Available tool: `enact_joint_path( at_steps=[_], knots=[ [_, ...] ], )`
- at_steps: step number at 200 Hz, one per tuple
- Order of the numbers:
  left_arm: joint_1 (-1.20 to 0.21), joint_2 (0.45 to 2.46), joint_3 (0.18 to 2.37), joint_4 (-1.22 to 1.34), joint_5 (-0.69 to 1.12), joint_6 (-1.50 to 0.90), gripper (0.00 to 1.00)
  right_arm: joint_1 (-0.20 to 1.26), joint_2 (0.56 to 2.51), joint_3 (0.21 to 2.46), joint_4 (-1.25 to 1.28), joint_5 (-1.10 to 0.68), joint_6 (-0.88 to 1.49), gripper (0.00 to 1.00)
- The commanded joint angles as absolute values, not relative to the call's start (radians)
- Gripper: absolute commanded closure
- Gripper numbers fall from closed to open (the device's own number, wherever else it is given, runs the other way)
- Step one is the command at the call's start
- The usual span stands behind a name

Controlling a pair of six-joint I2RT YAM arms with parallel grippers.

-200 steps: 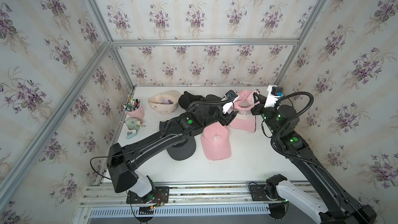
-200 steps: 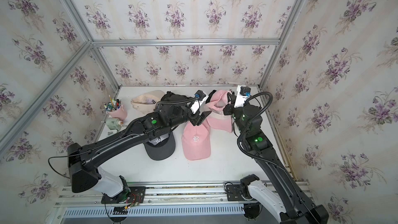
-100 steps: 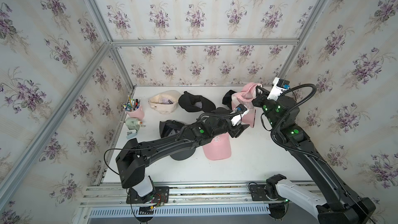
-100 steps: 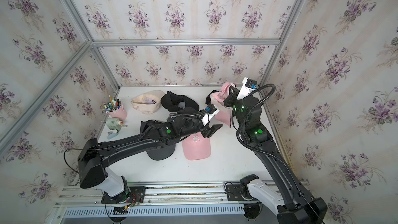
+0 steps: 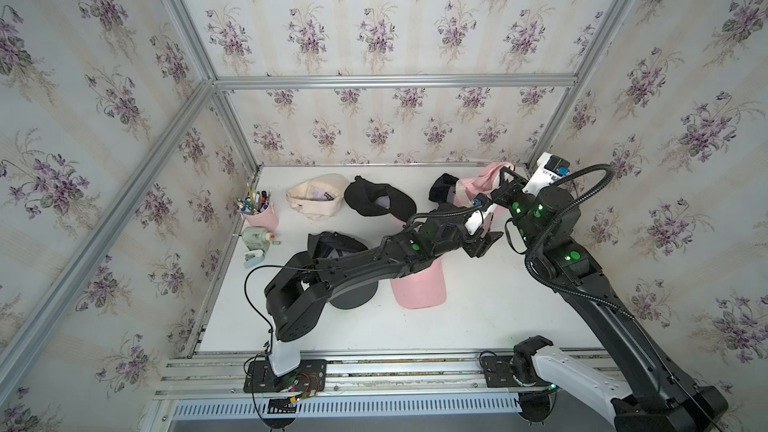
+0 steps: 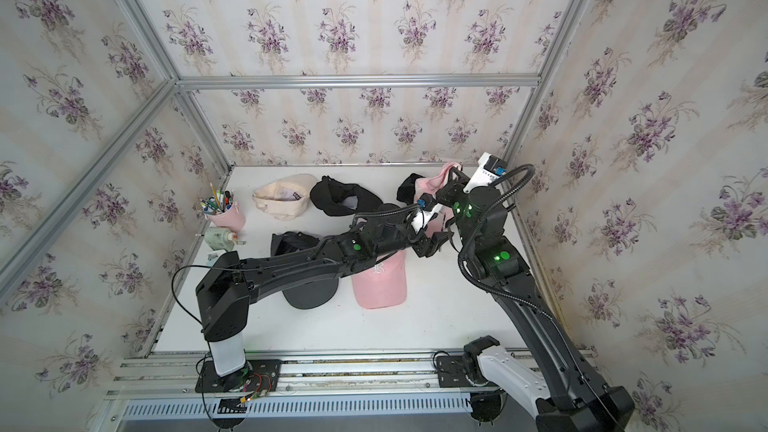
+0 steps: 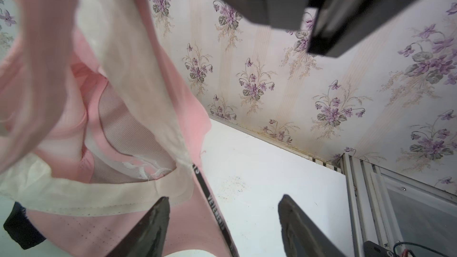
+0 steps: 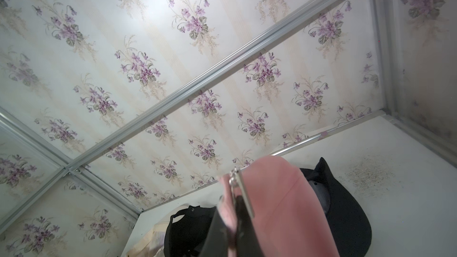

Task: Open the adjustable buckle of the baseball cap
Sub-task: Place the baseball cap at the center of the board.

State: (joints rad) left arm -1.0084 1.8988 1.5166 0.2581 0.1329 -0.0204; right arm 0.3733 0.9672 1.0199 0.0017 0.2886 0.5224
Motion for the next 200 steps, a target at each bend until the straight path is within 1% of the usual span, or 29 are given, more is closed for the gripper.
enact_joint_path(
  at_steps=[1,13,32,37,40,63,96,140,156,165,195,200],
  knots=[
    [-0.999,1.926,1.549,0.256,0.111,-0.061,0.31,0.375,0.952,1.016,0.021,0.303,0.555,1.00],
    [-0.994,1.937,1.557,0.255,0.123,-0.070,0.34,0.375,0.949,1.014,0.019,0.302,0.559,1.00],
    [-0.990,1.950,1.571,0.248,0.135,-0.075,0.44,0.375,0.947,1.010,0.013,0.297,0.564,1.00],
    [-0.989,1.952,1.576,0.246,0.139,-0.076,0.44,0.376,0.946,1.010,0.014,0.295,0.566,1.00],
    [-0.989,1.955,1.578,0.244,0.139,-0.076,0.48,0.375,0.946,1.009,0.014,0.295,0.566,1.00],
    [-0.985,1.966,1.604,0.211,0.153,-0.075,0.58,0.375,0.946,1.006,0.018,0.289,0.574,1.00],
    [-0.976,1.967,1.605,0.206,0.195,-0.086,0.76,0.375,0.954,1.005,0.019,0.270,0.575,1.00],
    [-0.973,1.946,1.588,0.189,0.228,-0.088,0.90,0.375,0.952,0.989,0.024,0.266,0.567,1.00],
    [-0.969,1.935,1.577,0.184,0.235,-0.094,0.93,0.374,0.950,0.988,0.026,0.266,0.551,1.00],
    [-0.967,1.928,1.570,0.182,0.238,-0.099,0.94,0.375,0.949,0.989,0.025,0.265,0.538,0.95],
    [-0.954,1.905,1.549,0.170,0.268,-0.141,0.98,0.375,0.931,0.978,0.041,0.229,0.462,0.71],
    [-0.952,1.902,1.545,0.167,0.274,-0.152,0.98,0.375,0.927,0.976,0.044,0.226,0.449,0.65]
  ],
)
